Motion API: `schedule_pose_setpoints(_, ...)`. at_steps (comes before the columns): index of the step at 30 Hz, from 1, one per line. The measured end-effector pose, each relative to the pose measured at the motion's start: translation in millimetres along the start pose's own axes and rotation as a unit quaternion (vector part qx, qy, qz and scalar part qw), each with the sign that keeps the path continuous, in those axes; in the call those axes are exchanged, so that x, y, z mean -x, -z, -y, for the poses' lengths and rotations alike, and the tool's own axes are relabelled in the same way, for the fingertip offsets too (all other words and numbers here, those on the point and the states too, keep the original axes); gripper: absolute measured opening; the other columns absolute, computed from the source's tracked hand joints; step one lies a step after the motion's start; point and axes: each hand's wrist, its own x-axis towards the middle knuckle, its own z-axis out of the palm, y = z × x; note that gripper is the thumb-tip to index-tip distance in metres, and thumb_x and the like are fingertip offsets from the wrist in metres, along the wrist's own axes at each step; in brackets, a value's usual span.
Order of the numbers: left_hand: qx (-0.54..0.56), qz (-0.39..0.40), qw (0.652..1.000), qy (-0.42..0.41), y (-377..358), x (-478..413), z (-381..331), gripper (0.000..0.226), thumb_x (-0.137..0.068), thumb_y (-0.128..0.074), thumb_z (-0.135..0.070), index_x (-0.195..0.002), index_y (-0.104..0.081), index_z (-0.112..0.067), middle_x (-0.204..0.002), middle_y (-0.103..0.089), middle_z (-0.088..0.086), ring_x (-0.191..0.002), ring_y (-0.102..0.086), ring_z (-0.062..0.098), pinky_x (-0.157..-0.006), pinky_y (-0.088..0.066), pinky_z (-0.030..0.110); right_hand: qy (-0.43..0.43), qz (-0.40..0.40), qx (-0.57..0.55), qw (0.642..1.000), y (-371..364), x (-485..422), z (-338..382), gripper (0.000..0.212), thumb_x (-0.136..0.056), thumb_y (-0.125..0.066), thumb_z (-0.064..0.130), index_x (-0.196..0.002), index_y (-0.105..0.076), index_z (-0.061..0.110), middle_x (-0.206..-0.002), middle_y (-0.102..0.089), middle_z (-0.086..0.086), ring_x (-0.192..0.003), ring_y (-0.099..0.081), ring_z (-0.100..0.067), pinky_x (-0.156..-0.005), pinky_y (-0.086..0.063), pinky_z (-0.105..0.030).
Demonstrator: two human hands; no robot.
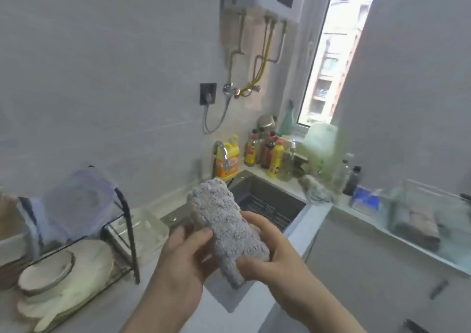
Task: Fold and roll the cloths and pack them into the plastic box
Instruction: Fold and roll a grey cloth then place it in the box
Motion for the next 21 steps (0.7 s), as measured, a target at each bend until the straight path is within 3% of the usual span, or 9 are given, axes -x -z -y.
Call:
schedule_pose_setpoints(6, -0.084, 0.089, 0.992, 0.042, -99.3, -43.3, 74.2, 0.042, -0.072, -0.063, 0.002, -0.112, -0.059, -0.008, -0.099, -0.071, 0.017, -0.079, -0.072, 0.03, -0.055, -0.057, 0.037, 0.033, -0.136, -0.003, 0.99, 106.5, 40.4, 0.1, 0.063, -0.068, -0.071, 0.008, -0.126, -0.055, 0.027, -0.119, -0.065, -0.002, -0.105, -0.066, -0.023, -0.08, -0.056, -0.036)
schedule_pose_setpoints(9, -0.091, 0.152, 0.981, 0.076, -148.8, -68.6, 114.3, 0.062, -0.05, -0.076, 0.006, -0.109, -0.062, -0.008, -0.102, -0.069, 0.022, -0.083, -0.07, 0.034, -0.059, -0.058, 0.041, 0.059, -0.189, -0.01, 0.98, 168.4, 52.1, 5.3, 0.061, -0.065, -0.073, 0.033, -0.125, -0.058, 0.034, -0.12, -0.066, 0.008, -0.103, -0.066, -0.01, -0.077, -0.054, -0.023)
schedule_pose_setpoints(12, -0.102, 0.205, 0.968, 0.103, -204.2, -98.7, 164.3, 0.09, -0.018, -0.093, -0.014, -0.103, -0.066, -0.006, -0.096, -0.071, 0.023, -0.079, -0.071, 0.033, -0.055, -0.057, 0.037, 0.058, -0.229, -0.031, 0.971, 244.5, 57.2, 2.3, 0.071, -0.057, -0.073, 0.034, -0.125, -0.055, 0.033, -0.107, -0.07, 0.013, -0.098, -0.067, 0.001, -0.075, -0.053, -0.017)
schedule_pose_setpoints(16, -0.096, 0.252, 0.947, 0.175, -281.5, -134.2, 232.4, 0.098, -0.018, -0.094, -0.017, -0.109, -0.065, 0.002, -0.105, -0.067, 0.03, -0.091, -0.068, 0.043, -0.069, -0.06, 0.044, 0.049, -0.278, -0.085, 0.956, 339.3, 58.9, -3.1, 0.083, -0.058, -0.078, 0.025, -0.135, -0.047, 0.017, -0.121, -0.067, -0.006, -0.114, -0.063, -0.028, -0.096, -0.051, -0.042)
schedule_pose_setpoints(18, -0.087, 0.273, 0.937, 0.199, -318.7, -147.2, 263.8, 0.09, -0.017, -0.096, -0.021, -0.1, -0.07, 0.003, -0.105, -0.065, 0.033, -0.092, -0.066, 0.046, -0.073, -0.058, 0.046, 0.04, -0.294, -0.145, 0.944, 381.9, 65.7, -5.1, 0.078, -0.055, -0.077, 0.019, -0.129, -0.053, 0.006, -0.119, -0.066, -0.018, -0.111, -0.063, -0.035, -0.093, -0.052, -0.045)
schedule_pose_setpoints(21, -0.092, 0.301, 0.923, 0.222, -370.2, -163.8, 303.7, 0.085, -0.013, -0.097, -0.023, -0.092, -0.074, -0.002, -0.1, -0.069, 0.03, -0.084, -0.07, 0.039, -0.063, -0.059, 0.04, 0.028, -0.307, -0.191, 0.932, 439.1, 74.7, -7.0, 0.066, -0.056, -0.074, 0.015, -0.12, -0.061, 0.003, -0.117, -0.065, -0.026, -0.107, -0.062, -0.042, -0.091, -0.051, -0.048)
